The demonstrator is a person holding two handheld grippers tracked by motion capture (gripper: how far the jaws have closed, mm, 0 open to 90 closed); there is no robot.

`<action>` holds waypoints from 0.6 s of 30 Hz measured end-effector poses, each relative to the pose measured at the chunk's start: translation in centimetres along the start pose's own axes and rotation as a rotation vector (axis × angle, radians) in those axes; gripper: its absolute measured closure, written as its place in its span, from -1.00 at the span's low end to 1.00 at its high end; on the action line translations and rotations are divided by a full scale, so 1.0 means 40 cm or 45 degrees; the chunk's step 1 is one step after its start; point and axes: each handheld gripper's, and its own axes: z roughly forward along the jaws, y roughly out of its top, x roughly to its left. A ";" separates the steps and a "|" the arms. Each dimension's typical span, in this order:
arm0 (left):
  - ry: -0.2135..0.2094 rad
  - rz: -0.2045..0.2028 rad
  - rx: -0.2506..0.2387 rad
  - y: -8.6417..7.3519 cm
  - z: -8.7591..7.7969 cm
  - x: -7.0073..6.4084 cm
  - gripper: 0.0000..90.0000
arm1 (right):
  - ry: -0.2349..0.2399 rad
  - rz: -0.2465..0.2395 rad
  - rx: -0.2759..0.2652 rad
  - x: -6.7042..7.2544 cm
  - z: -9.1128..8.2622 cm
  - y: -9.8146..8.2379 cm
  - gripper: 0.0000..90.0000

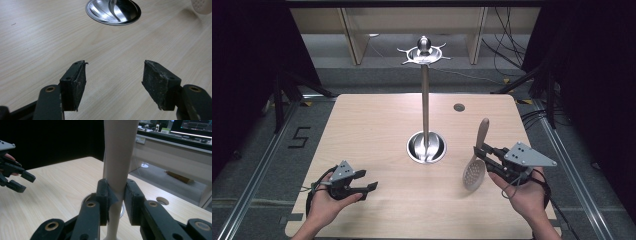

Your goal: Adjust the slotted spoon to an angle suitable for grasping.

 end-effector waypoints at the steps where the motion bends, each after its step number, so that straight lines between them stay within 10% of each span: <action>1: 0.008 -0.006 -0.015 -0.001 0.001 -0.001 -0.23 | 0.000 0.000 0.000 0.000 0.000 0.000 0.68; 18: 0.005 0.014 -0.081 0.038 -0.012 -0.015 -0.24 | 0.000 0.053 -0.017 0.022 0.006 0.035 0.68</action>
